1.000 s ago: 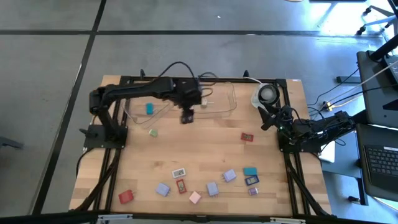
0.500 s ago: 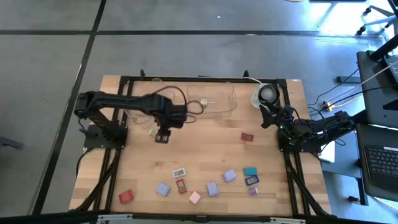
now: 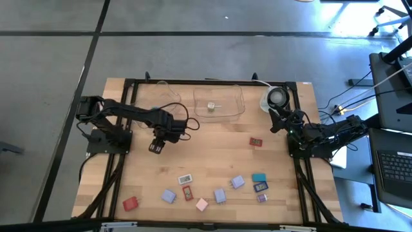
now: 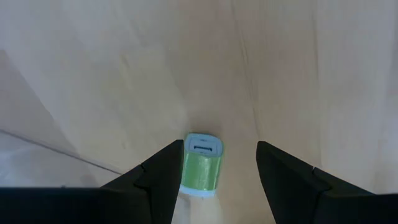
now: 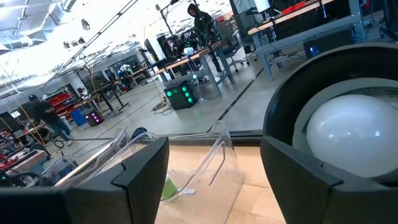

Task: Pick & Place Office items
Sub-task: Put the green charger adapter into the right transparent bin

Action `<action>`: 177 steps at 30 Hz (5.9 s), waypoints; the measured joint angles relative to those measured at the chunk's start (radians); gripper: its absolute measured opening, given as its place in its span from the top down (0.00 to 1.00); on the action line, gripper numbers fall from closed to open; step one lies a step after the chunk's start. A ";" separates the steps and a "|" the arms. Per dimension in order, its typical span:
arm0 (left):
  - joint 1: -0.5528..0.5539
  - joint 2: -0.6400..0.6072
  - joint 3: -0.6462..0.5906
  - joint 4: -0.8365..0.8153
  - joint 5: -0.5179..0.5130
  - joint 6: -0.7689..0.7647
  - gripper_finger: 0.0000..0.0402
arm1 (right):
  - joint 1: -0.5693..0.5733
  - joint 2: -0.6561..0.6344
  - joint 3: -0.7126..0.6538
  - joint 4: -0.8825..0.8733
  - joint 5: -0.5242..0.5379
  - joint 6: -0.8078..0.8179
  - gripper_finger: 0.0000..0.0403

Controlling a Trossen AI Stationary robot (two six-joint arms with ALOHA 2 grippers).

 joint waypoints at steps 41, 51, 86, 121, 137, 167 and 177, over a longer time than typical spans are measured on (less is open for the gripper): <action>0.002 0.000 -0.175 0.186 -0.121 0.117 0.68 | 0.000 0.000 0.000 0.000 0.000 0.001 0.36; 0.002 0.001 -0.010 0.332 -0.131 0.219 0.66 | 0.000 0.000 0.000 0.000 0.001 0.001 0.36; 0.075 0.001 0.224 1.659 -0.052 -0.297 0.65 | 0.000 0.000 0.000 0.000 0.001 0.000 0.36; 0.128 0.001 0.223 1.295 -0.146 -0.580 0.65 | 0.000 0.000 0.000 0.000 0.002 0.000 0.36; 0.280 0.075 0.223 0.931 -0.258 -0.678 0.65 | 0.000 0.000 0.000 0.000 0.000 0.000 0.36; 0.293 0.304 0.222 1.008 -0.207 -0.652 0.65 | 0.000 0.000 0.000 0.000 0.001 0.000 0.36; 0.290 0.304 0.222 1.008 -0.207 -0.569 0.63 | 0.000 0.000 0.000 0.000 0.003 0.000 0.36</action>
